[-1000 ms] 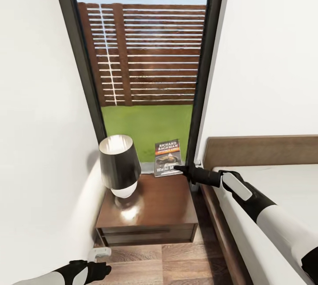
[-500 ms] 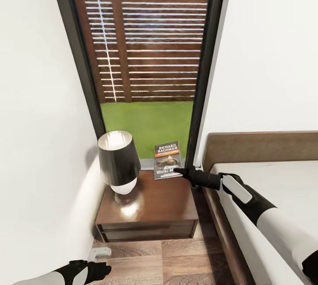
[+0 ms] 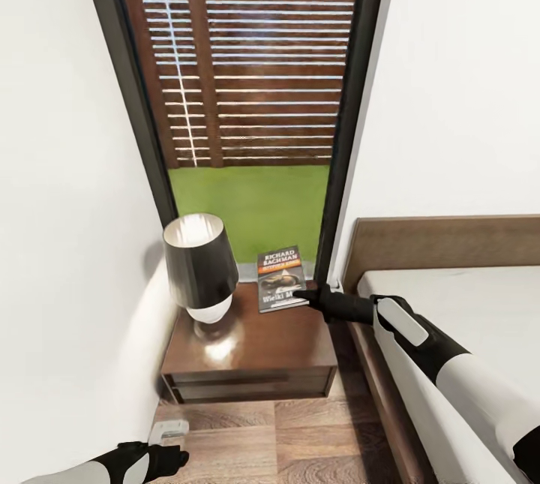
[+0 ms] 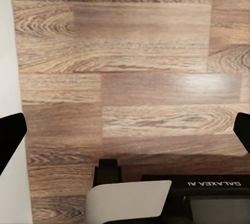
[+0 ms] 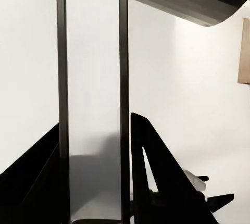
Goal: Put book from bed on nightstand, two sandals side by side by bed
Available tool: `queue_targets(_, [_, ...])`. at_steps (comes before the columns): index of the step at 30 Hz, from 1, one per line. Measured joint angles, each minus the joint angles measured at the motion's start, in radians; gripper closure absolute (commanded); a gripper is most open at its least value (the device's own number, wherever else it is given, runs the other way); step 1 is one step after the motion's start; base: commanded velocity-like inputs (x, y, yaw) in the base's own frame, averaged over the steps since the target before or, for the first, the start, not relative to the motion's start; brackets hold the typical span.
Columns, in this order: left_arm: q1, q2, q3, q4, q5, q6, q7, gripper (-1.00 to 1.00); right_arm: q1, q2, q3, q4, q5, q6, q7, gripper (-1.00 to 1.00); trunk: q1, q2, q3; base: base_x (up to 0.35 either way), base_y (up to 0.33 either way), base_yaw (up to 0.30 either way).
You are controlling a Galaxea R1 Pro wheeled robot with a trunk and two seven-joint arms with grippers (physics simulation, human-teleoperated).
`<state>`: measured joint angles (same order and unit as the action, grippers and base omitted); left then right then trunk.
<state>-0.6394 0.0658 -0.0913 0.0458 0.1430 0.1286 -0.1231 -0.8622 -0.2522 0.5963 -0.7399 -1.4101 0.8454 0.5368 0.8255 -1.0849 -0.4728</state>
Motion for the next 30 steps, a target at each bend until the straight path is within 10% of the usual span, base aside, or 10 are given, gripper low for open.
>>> queue_targets(30, [0.001, -0.002, 0.000, 0.000, 0.000, 0.000, 0.000, -1.00, 0.000, 0.002, -0.002, 0.000, -0.002, 0.012, 0.081, 1.00, 0.115, -0.210, -0.142, 0.000, 0.000, 0.000])
